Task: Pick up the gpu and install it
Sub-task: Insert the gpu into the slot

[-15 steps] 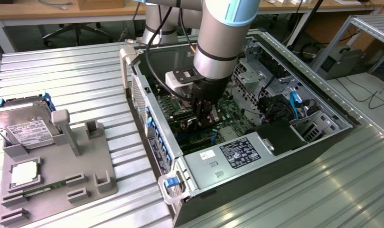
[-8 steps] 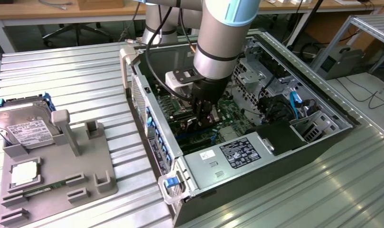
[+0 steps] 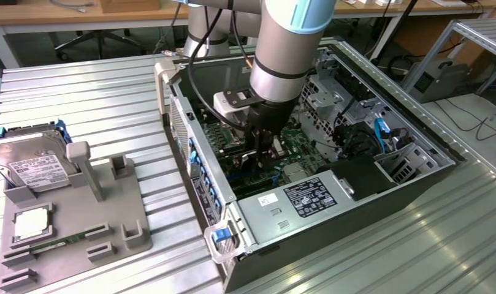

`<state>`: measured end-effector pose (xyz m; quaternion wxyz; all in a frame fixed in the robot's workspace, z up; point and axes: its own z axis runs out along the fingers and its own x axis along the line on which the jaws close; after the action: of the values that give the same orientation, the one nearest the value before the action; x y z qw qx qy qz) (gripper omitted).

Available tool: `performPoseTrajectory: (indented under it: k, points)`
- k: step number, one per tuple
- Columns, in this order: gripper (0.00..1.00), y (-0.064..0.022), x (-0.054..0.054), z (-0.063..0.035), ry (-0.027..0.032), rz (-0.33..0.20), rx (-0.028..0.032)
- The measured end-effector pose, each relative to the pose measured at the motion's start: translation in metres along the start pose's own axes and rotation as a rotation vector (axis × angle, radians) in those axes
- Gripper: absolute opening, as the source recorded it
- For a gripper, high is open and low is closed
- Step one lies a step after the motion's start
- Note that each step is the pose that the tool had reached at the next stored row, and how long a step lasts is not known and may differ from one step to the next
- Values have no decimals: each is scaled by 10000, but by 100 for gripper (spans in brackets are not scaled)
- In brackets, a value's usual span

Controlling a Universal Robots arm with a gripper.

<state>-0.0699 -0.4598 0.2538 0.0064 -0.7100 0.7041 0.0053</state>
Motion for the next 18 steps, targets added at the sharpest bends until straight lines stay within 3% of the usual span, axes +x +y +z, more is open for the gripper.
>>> performPoseTrajectory:
  k: [6,18]
  points:
    - [53,0,0,-14,2,0,-1]
    - [53,0,-9,-148,31,0,0]
